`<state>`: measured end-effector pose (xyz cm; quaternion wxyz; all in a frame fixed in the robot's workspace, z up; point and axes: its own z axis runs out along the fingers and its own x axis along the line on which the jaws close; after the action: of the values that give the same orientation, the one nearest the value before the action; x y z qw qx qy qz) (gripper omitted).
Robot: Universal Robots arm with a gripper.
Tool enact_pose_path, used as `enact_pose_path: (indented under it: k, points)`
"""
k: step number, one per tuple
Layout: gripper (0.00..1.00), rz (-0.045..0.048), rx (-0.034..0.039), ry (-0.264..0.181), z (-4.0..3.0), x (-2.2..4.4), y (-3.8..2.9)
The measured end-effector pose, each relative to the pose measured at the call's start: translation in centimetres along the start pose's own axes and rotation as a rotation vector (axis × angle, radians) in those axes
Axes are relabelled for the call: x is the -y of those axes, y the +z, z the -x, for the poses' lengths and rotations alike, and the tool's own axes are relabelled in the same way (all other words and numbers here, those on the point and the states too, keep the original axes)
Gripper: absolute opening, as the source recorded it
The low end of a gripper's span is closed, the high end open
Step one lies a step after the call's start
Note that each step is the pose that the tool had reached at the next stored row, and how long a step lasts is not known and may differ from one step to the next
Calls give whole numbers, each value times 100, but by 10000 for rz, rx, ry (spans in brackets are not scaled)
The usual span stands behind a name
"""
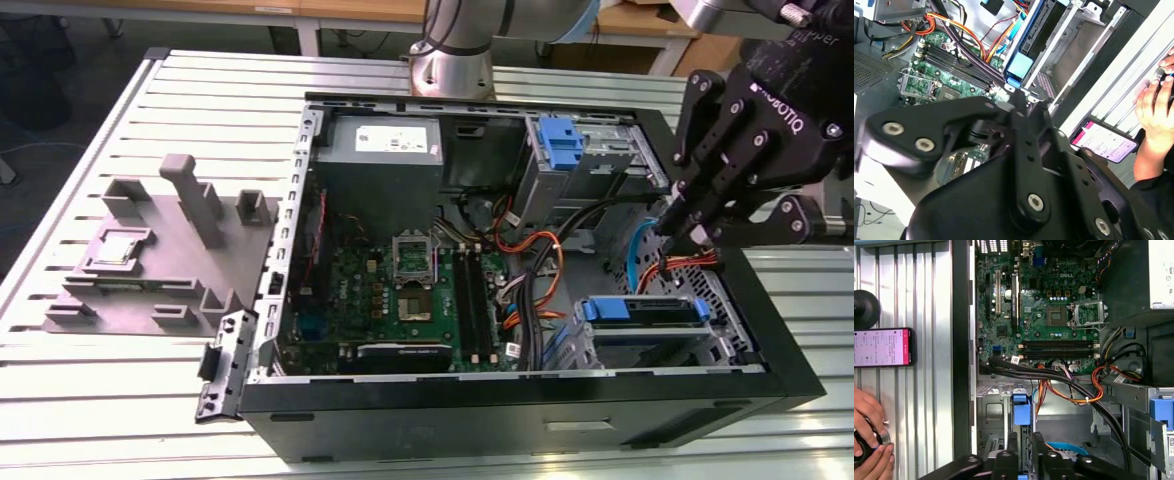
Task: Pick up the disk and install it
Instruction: 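Insert the disk into the insertion slot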
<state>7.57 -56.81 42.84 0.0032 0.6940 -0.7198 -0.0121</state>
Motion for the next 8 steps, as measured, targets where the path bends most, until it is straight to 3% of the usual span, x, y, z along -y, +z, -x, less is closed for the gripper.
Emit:
enact_pose_path:
  k: [4,8]
  points:
    - [13,0,0,0,0,0,0]
    - [10,0,0,0,0,0,1]
